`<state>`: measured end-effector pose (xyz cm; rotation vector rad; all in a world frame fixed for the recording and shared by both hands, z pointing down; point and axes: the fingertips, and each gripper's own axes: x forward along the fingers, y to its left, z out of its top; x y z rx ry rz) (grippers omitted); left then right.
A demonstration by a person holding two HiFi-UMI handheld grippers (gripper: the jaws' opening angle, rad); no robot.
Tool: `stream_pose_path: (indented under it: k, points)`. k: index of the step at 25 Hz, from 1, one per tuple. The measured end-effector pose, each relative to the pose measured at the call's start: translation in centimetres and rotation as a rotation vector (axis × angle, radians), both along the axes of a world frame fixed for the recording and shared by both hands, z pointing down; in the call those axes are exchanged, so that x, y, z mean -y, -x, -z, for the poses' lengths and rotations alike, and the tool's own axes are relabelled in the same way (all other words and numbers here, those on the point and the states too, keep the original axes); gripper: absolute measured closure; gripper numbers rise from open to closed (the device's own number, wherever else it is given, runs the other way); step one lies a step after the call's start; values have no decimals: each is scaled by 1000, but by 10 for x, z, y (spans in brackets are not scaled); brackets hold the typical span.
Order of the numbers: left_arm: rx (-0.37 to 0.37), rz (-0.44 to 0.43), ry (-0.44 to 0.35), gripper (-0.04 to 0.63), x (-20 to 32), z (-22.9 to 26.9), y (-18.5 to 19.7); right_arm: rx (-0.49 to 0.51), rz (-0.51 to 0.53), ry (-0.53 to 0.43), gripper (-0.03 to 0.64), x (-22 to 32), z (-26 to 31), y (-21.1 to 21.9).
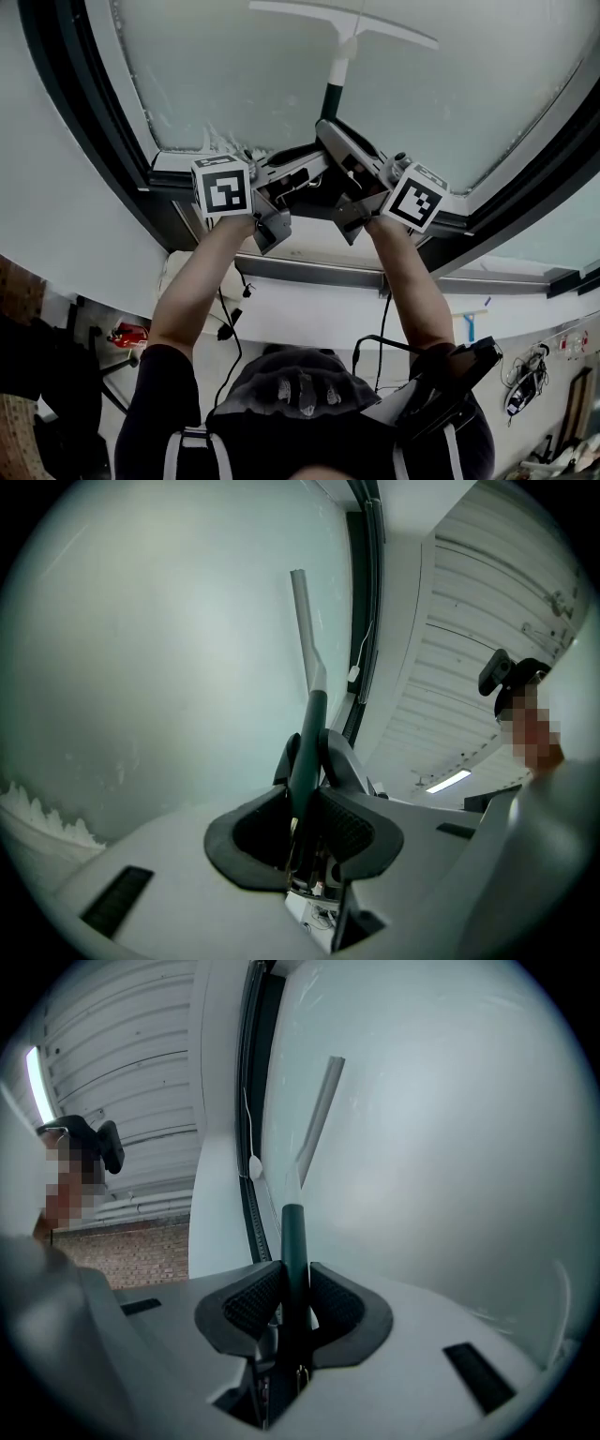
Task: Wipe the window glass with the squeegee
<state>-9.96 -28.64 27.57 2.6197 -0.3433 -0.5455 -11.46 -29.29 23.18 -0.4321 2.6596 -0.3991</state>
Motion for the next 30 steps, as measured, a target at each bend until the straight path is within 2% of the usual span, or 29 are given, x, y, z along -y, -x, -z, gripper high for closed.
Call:
stream_pose_path:
  k: [6,12,30]
  points:
    - [5,-2,27,495,-9,-15,3,-9,1,30,528,-7,-15,3]
    - [-4,-5,55,495,-22,-56,8,-23,0,56,528,-19,-57,8]
    - [6,-5,163,495,-25,-69,7,-16,2,151,528,-17,-71,6]
